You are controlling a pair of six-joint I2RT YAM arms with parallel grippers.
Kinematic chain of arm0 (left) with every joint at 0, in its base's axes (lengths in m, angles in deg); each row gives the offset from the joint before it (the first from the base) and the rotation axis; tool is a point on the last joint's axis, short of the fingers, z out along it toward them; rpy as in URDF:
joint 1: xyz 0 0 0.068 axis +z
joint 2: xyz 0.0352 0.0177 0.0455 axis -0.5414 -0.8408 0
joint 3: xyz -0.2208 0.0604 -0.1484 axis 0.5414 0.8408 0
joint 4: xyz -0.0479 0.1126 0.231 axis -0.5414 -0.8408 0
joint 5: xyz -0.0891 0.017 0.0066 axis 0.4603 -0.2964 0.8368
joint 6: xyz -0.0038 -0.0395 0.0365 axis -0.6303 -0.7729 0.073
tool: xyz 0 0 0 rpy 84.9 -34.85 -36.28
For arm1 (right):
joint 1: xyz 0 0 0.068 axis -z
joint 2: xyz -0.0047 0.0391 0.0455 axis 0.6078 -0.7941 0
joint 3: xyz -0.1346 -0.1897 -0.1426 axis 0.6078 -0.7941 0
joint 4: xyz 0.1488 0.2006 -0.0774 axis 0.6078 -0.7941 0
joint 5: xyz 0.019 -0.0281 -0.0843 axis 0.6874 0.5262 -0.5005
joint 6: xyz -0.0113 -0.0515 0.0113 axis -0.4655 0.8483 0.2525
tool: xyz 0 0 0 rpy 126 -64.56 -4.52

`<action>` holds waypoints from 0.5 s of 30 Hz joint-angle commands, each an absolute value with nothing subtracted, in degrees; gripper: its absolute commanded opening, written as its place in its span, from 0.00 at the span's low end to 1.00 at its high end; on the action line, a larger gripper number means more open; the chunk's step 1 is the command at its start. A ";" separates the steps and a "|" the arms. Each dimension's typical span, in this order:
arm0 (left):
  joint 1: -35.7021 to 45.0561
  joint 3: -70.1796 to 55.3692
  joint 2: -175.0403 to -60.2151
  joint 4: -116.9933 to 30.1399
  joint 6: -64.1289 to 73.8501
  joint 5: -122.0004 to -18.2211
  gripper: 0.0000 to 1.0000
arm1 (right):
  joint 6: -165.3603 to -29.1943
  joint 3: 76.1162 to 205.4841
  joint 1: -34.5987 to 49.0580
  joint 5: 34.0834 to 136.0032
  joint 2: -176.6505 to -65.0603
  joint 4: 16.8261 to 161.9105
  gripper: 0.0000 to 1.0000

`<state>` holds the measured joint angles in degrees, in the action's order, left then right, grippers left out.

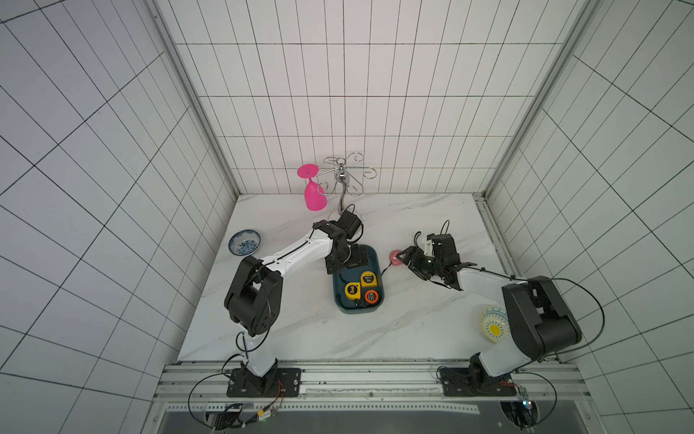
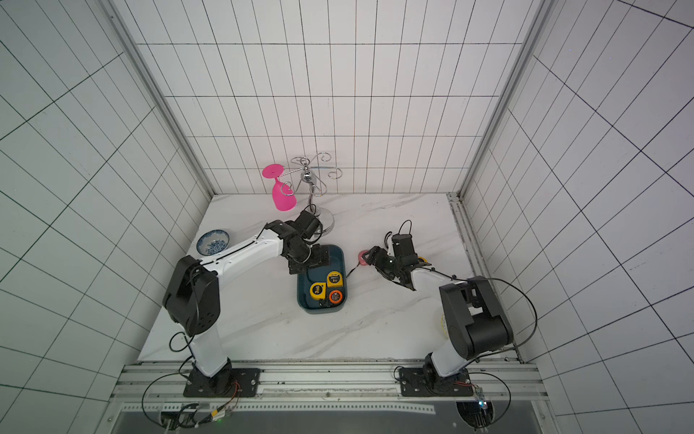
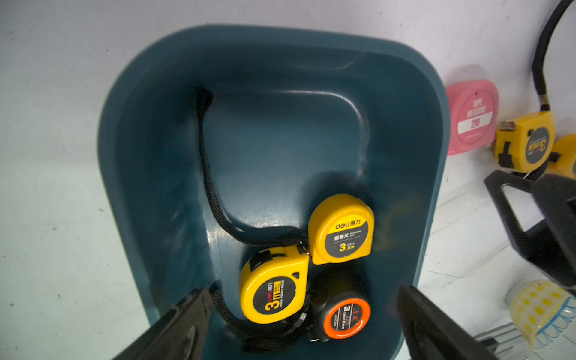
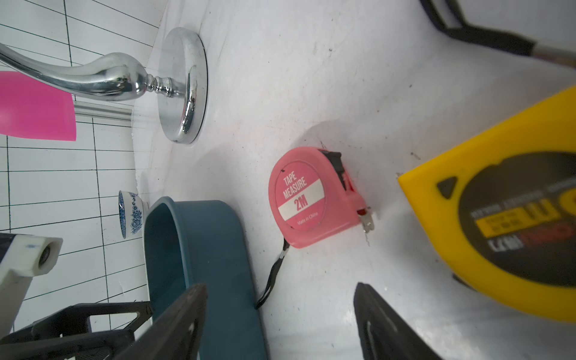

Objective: Take the tape measure out of the storage box
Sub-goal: Place the tape measure at the center of the board, then pick up the tape measure from the storage box.

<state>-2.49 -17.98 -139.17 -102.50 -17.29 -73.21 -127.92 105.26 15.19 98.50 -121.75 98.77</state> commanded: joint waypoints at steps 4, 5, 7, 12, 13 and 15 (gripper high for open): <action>-4.41 -16.79 -138.31 -107.20 -11.70 -78.95 0.93 | -126.90 106.50 14.86 99.51 -118.42 94.57 0.79; -4.57 -16.32 -138.18 -107.27 -11.52 -79.14 0.91 | -127.10 106.37 14.84 100.02 -118.03 94.64 0.79; -4.92 -15.34 -138.17 -107.29 -11.07 -79.43 0.89 | -127.41 106.06 14.85 101.17 -117.07 94.70 0.79; -6.75 -15.25 -139.81 -107.59 -10.09 -79.82 0.83 | -127.20 105.87 14.88 103.75 -114.86 93.63 0.79; -7.13 -15.49 -140.29 -107.64 -10.00 -80.02 0.83 | -126.95 105.88 14.84 104.05 -114.51 93.03 0.79; -7.60 -15.76 -141.10 -107.74 -10.01 -80.29 0.81 | -126.59 105.88 14.93 104.11 -113.69 92.06 0.80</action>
